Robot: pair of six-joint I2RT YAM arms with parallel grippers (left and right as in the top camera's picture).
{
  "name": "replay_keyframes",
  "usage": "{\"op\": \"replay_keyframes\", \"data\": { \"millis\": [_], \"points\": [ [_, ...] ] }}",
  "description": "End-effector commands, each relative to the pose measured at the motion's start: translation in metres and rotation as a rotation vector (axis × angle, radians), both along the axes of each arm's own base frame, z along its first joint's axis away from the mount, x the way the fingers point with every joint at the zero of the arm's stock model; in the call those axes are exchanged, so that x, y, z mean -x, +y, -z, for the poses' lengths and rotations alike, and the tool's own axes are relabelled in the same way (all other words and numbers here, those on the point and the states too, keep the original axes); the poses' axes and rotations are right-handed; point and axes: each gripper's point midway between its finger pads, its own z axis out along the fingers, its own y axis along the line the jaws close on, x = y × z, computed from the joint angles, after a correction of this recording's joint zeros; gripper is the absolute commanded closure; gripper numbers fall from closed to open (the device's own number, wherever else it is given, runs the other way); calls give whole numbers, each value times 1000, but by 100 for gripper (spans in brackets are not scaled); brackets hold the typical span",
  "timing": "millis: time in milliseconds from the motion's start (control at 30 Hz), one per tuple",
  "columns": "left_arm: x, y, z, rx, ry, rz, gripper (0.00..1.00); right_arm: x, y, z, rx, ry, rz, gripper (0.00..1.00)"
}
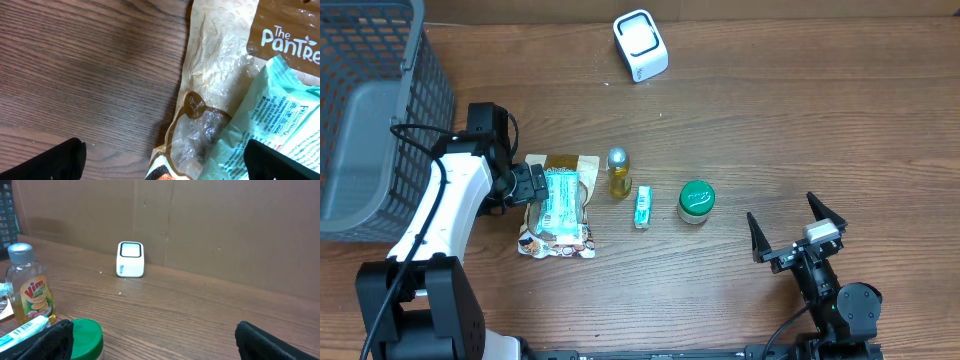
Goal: Scan the item barcode
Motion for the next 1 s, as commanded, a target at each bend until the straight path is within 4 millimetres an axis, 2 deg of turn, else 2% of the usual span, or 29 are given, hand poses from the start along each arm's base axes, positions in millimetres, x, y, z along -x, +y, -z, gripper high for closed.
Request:
{"op": "replay_keyframes", "data": {
  "millis": [0,133,367,533,733,867,967],
  "points": [
    [-6,0,-5,6,-16,8,1,0,-1,2,-6,-1,3,0],
    [-6,0,-5,6,-16,8,0,0,-1,0,8,-12,6,0],
    [-6,0,-5,6,-16,8,0,1,0,-21,-24,-93,-3,0],
    [-6,0,-5,6,-16,8,0,1,0,-17,-128,-41,-7,0],
    [-6,0,-5,6,-16,8,1,3,4,-18,-132,-21,-29,0],
    [-6,0,-5,6,-16,8,1,8,3,-29,-152,5,-27,0],
    [-6,0,-5,6,-16,8,0,14,3,-45,-151,9,-27,0]
  ]
}}
